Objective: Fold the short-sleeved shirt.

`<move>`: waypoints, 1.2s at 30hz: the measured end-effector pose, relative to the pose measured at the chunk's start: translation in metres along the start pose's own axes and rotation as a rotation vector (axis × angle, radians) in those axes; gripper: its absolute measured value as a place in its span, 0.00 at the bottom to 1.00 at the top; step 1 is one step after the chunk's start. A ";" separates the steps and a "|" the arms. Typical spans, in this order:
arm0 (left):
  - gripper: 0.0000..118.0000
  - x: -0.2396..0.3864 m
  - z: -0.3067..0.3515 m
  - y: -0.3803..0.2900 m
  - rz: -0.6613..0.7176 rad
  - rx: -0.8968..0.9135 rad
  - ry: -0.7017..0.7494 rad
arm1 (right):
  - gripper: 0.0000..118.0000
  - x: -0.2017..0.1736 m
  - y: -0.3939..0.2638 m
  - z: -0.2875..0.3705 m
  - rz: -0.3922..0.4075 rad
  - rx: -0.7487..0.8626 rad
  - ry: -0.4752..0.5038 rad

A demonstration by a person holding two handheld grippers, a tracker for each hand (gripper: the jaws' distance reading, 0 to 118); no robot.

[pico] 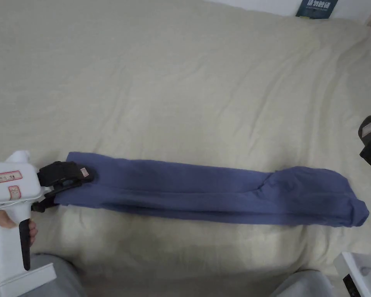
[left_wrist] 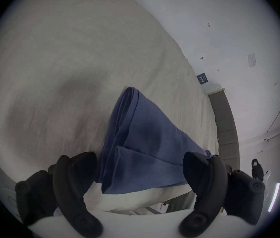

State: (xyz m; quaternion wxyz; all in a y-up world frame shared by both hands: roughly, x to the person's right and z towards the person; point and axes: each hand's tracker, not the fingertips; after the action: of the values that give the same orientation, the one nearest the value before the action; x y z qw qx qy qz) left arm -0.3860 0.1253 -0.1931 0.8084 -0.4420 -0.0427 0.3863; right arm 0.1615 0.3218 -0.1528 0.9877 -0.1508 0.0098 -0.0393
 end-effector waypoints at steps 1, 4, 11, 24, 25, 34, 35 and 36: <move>0.89 -0.004 0.000 0.000 -0.010 0.002 -0.009 | 0.02 0.000 0.000 0.000 -0.012 -0.002 0.006; 0.71 -0.004 0.001 0.003 -0.024 0.013 0.005 | 0.02 -0.001 0.001 -0.002 -0.038 -0.010 0.015; 0.08 0.026 -0.011 -0.006 -0.067 -0.006 0.151 | 0.02 -0.005 -0.006 -0.003 -0.026 -0.037 0.024; 0.07 0.179 0.053 -0.045 -0.645 0.175 0.182 | 0.02 0.015 -0.001 0.010 -0.032 -0.001 0.023; 0.07 0.185 0.049 -0.042 -0.667 0.169 0.144 | 0.02 0.017 -0.001 0.011 -0.034 0.004 0.020; 0.07 0.272 -0.022 -0.092 -0.819 -0.001 -0.009 | 0.02 0.039 -0.007 0.029 -0.077 0.029 -0.003; 0.07 0.277 -0.038 -0.097 -0.813 -0.033 -0.013 | 0.02 0.042 -0.008 0.032 -0.084 0.032 -0.009; 0.07 0.281 -0.049 -0.101 -0.807 -0.060 -0.017 | 0.02 0.046 -0.008 0.034 -0.091 0.034 -0.014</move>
State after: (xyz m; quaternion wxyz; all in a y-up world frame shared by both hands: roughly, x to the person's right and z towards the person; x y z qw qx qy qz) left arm -0.1105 0.2466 -0.2240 0.8816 -0.4100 -0.2305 0.0402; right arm 0.2075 0.3203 -0.1180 0.9874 -0.1348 -0.0048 -0.0832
